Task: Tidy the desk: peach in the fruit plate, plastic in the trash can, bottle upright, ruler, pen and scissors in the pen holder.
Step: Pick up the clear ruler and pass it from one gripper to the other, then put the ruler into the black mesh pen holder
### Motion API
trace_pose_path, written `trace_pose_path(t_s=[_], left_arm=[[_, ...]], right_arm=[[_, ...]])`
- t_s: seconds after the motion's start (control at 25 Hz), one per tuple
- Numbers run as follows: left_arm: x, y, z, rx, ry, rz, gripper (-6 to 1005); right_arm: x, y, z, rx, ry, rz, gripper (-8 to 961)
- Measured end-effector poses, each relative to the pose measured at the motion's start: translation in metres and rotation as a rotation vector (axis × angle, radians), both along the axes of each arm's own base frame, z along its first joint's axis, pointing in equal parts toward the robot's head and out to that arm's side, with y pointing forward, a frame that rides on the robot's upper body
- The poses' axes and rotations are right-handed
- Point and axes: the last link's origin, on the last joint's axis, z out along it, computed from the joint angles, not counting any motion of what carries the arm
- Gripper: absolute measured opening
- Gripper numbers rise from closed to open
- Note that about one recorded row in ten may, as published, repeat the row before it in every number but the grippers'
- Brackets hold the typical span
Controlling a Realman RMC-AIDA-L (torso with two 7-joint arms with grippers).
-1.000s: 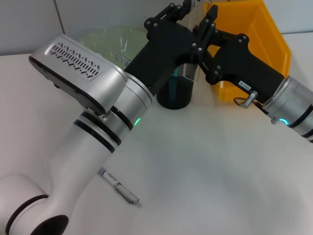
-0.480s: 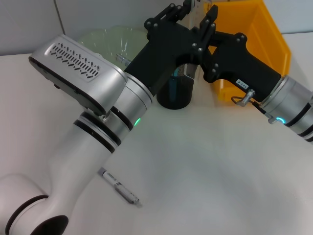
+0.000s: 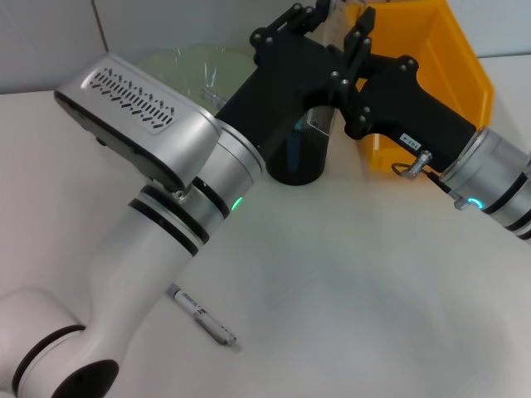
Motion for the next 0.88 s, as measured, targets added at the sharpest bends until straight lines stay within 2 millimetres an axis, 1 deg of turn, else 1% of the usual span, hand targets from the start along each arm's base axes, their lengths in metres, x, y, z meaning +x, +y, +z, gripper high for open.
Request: trace_pose_path(t_s=[0.44, 0.68, 0.76, 0.88], left_arm=[[0.001, 0.001, -0.001, -0.005, 0.002, -0.003, 532], [0.001, -0.001, 0.001, -0.019, -0.026, 0.004, 712], [-0.003, -0.004, 0.002, -0.049, -0.048, 0.009, 855], [-0.011, -0.01, 0.002, -0.098, -0.061, 0.007, 854]], right_arm=[[0.001, 0.0, 0.0, -0.002, -0.001, -0.004, 30], [0.004, 0.007, 0.006, 0.021, 0.015, -0.047, 42], [0.004, 0.012, 0.008, 0.026, 0.014, -0.059, 46], [0.002, 0.02, 0.009, 0.027, 0.015, -0.084, 51]])
